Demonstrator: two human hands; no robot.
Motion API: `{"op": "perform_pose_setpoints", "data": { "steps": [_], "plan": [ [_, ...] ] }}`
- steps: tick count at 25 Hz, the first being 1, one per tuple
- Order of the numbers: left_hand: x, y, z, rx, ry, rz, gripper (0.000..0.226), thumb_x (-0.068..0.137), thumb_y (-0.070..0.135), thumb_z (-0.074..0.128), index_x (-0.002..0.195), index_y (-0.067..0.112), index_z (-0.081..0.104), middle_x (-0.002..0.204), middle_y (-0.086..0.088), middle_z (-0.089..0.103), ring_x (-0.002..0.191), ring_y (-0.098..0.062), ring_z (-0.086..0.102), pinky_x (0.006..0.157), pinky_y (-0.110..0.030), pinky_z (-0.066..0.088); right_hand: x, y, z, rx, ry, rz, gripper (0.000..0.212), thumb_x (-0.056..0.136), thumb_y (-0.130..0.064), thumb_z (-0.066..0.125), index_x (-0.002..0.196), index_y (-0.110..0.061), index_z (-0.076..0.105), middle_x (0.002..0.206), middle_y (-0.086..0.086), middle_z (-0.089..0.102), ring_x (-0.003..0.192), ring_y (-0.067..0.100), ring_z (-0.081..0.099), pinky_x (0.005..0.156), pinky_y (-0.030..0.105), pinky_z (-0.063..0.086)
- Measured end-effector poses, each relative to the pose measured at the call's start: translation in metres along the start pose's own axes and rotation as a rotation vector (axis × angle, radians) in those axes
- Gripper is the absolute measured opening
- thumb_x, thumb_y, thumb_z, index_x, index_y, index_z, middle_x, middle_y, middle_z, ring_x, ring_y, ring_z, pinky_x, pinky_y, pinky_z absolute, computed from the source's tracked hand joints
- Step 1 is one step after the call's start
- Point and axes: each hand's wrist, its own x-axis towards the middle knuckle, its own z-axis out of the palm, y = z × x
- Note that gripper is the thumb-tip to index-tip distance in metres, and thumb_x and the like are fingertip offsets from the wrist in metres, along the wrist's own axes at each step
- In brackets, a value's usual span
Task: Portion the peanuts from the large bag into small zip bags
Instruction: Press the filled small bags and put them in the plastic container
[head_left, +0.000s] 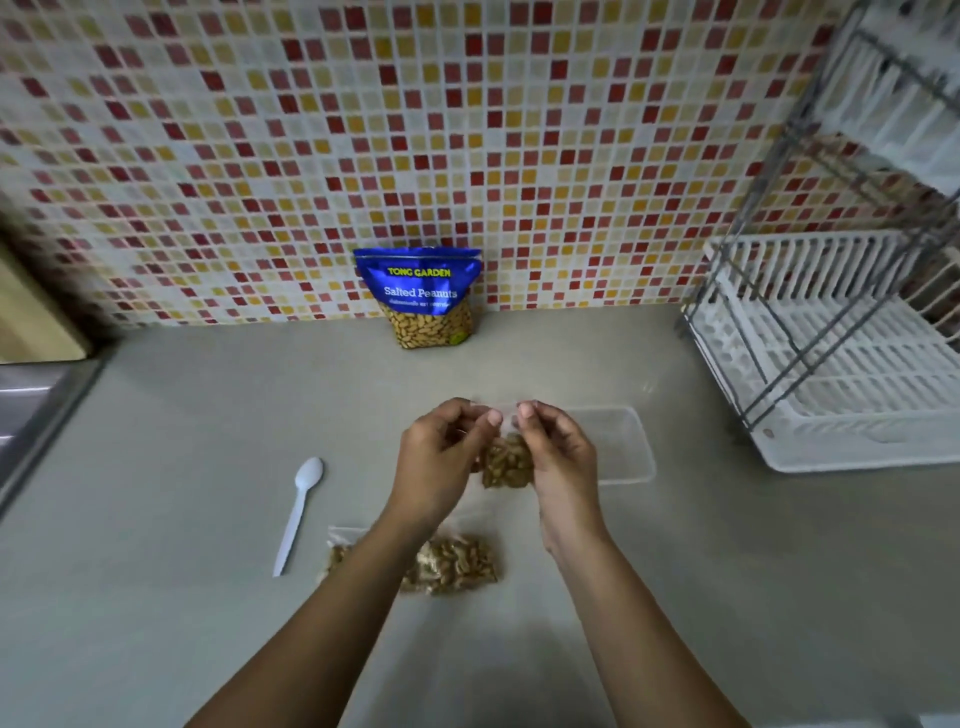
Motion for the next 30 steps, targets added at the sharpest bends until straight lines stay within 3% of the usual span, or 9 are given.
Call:
{"op": "perform_pose_setpoints", "data": {
  "steps": [3,6,10,15,20,23,25,30],
  "plan": [
    [0.010,0.014,-0.025,0.028,0.022,0.060,0.011,0.086,0.019,0.064,0.078,0.012,0.068,0.065,-0.004,0.065,0.059,-0.013,0.061,0.055,-0.029,0.053,-0.002,-0.013,0.025,0.053,-0.043,0.013,0.007,0.085,-0.016,0.064,0.082,-0.019,0.070,0.069,-0.005,0.070,0.069,0.007,0.064,0.071,0.024,0.053],
    [0.017,0.021,-0.040,-0.009,0.000,0.061,0.008,0.087,0.014,0.062,0.086,0.008,0.067,0.069,-0.009,0.068,0.065,-0.016,0.064,0.065,-0.036,0.055,-0.003,-0.021,0.042,0.074,-0.063,0.004,0.007,0.085,-0.017,0.064,0.085,-0.021,0.070,0.073,-0.005,0.072,0.069,0.008,0.065,0.066,0.021,0.054],
    [0.020,0.018,-0.056,-0.039,-0.003,0.042,0.007,0.085,0.018,0.065,0.088,0.022,0.070,0.078,0.002,0.069,0.075,-0.010,0.063,0.077,-0.032,0.053,-0.003,-0.019,0.052,-0.024,-0.057,-0.041,0.008,0.085,-0.021,0.065,0.083,-0.025,0.071,0.076,-0.010,0.072,0.072,0.003,0.063,0.066,0.016,0.050],
    [0.026,0.021,-0.066,0.183,-0.040,0.164,0.003,0.082,0.022,0.070,0.083,0.025,0.071,0.068,0.013,0.065,0.064,0.000,0.055,0.063,-0.017,0.046,-0.008,-0.014,0.057,-0.100,-0.058,-0.066,0.008,0.085,-0.020,0.066,0.082,-0.026,0.071,0.077,-0.007,0.071,0.071,0.004,0.063,0.065,0.015,0.050],
    [0.029,0.018,-0.063,0.309,-0.033,0.215,0.003,0.084,0.019,0.067,0.082,0.022,0.069,0.075,0.013,0.064,0.067,-0.001,0.054,0.061,-0.012,0.042,-0.006,-0.008,0.057,-0.143,-0.022,-0.103,0.005,0.085,-0.018,0.067,0.083,-0.021,0.071,0.072,-0.006,0.070,0.066,-0.001,0.062,0.066,0.016,0.049],
    [0.025,0.017,-0.056,0.389,0.007,0.250,0.003,0.084,0.018,0.066,0.082,0.017,0.068,0.076,0.010,0.060,0.070,-0.003,0.055,0.063,-0.007,0.040,-0.006,0.001,0.059,-0.182,0.065,-0.138,0.007,0.085,-0.018,0.066,0.082,-0.024,0.068,0.083,-0.001,0.071,0.076,0.007,0.064,0.072,0.022,0.050],
    [0.024,0.017,-0.056,0.431,0.031,0.271,0.005,0.084,0.018,0.066,0.083,0.015,0.069,0.077,0.009,0.060,0.074,-0.005,0.056,0.067,-0.010,0.041,-0.005,0.004,0.060,-0.185,0.104,-0.151,0.010,0.085,-0.018,0.066,0.080,-0.027,0.067,0.087,0.001,0.071,0.082,0.012,0.064,0.078,0.027,0.051],
    [0.026,0.008,-0.066,0.578,0.041,0.314,0.008,0.087,0.027,0.062,0.085,0.021,0.067,0.082,0.012,0.059,0.077,-0.009,0.057,0.077,-0.040,0.049,-0.001,-0.003,0.056,-0.182,0.107,-0.142,0.011,0.085,-0.017,0.066,0.078,-0.026,0.067,0.081,-0.002,0.069,0.074,0.008,0.061,0.073,0.026,0.050]
  ]
}}
